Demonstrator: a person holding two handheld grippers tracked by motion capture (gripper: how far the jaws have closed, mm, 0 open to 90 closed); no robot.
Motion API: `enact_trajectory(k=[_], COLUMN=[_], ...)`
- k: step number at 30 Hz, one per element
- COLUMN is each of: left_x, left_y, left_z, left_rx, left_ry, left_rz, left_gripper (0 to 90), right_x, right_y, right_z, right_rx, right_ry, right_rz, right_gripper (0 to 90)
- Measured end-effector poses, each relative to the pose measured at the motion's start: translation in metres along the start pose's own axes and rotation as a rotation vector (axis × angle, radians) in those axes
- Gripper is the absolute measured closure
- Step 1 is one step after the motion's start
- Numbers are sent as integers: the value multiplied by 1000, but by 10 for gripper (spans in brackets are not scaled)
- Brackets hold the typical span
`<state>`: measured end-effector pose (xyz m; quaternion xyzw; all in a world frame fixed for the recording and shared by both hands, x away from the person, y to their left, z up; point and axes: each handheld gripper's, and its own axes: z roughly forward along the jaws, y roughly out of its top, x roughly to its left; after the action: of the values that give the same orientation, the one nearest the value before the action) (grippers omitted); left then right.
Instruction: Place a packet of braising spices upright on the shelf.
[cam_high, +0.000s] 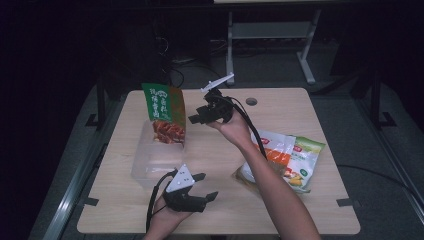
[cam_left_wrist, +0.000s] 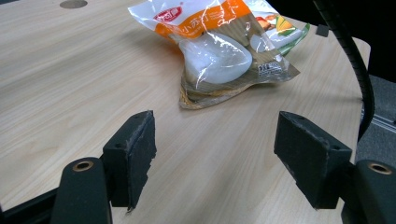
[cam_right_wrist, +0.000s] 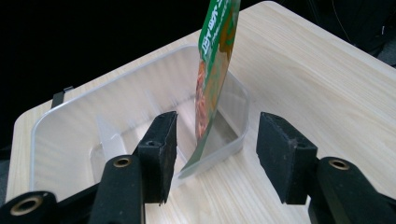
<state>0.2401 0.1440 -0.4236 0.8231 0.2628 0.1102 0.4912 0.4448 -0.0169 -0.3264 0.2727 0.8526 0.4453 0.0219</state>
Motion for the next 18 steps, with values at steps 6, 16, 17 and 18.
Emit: enact_trajectory(k=[6,16,17,18], left_x=[-1,-2,-2,-2], left_y=[0,-1,-1,-1], left_z=[1,3,3,4], left_rx=[7,13,13,14], left_ry=[-2,0,0,0], left_rz=[8,14,14,11], left_gripper=[287,286,287,287], right_x=[-1,-6,-6,-7], right_y=[-8,-30,-30,-35], right_z=[-12,-41,-41,-47], right_rx=[1,21,21,21], right_ry=[-10,-40,-40,-44], right_rz=[8,24,24,32], right_gripper=[452,421,421,418])
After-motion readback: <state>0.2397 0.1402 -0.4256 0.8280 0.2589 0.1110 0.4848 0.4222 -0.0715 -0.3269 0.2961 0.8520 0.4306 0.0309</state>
